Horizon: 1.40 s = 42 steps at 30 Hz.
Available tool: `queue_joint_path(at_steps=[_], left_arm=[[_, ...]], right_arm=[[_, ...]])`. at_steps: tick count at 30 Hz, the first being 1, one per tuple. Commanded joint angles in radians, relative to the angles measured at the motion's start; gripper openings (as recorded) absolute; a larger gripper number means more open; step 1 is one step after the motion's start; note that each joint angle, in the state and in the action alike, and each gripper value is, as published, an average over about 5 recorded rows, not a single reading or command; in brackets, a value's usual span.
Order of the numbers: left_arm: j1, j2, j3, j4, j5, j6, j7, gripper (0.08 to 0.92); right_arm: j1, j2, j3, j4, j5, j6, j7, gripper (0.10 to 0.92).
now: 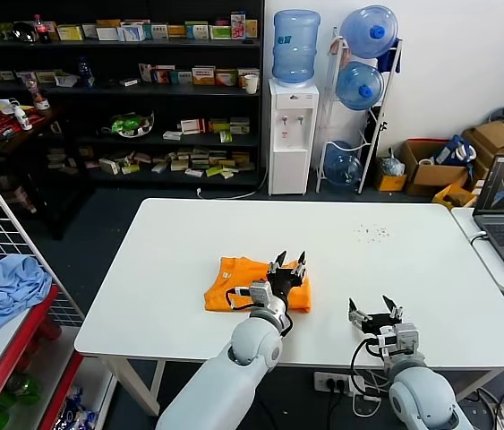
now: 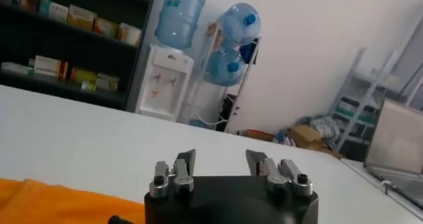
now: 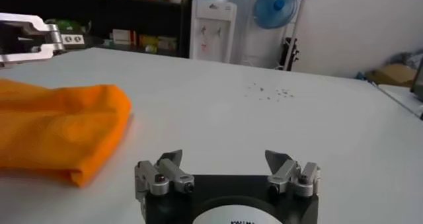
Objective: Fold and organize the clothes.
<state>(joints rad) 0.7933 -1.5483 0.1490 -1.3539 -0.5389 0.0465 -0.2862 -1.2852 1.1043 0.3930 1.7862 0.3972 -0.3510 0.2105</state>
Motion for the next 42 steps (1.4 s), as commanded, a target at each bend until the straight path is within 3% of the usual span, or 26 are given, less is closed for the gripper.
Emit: queue_joint_path(at_steps=[1, 8, 12, 17, 22, 27, 35, 42], left_arm=[[0.081, 0.084, -0.028, -0.115, 0.12, -0.107, 0.027, 0.612], [0.222, 0.274, -0.155, -0.215, 0.367, -0.214, 0.129, 0.794], [0.29, 0.335, -0.233, -0.218, 0.462, -0.296, 0.145, 0.82], [0.338, 0.37, -0.308, -0.23, 0.474, -0.304, 0.149, 0.823], [0.363, 0.378, -0.369, -0.266, 0.371, -0.284, 0.133, 0.823], [0.383, 0.352, -0.438, -0.265, 0.434, -0.34, 0.135, 0.823], [0.438, 0.316, -0.504, -0.289, 0.532, -0.38, 0.147, 0.823], [0.473, 0.326, -0.527, -0.32, 0.555, -0.396, 0.146, 0.823]], right_arm=[[-0.011, 0.019, 0.049, 0.018, -0.08, 0.043, -0.086, 0.823], [-0.009, 0.142, 0.204, 0.026, -0.279, 0.146, -0.264, 0.823], [-0.011, 0.192, 0.25, 0.04, -0.297, 0.157, -0.353, 0.823], [-0.02, 0.231, 0.281, 0.039, -0.275, 0.121, -0.45, 0.823], [-0.031, 0.254, 0.289, 0.057, -0.243, 0.216, -0.448, 0.823], [-0.031, 0.298, 0.344, 0.1, -0.256, 0.268, -0.426, 0.823], [-0.071, 0.371, 0.413, 0.139, -0.287, 0.282, -0.44, 0.823], [-0.096, 0.396, 0.427, 0.144, -0.296, 0.291, -0.451, 0.823]])
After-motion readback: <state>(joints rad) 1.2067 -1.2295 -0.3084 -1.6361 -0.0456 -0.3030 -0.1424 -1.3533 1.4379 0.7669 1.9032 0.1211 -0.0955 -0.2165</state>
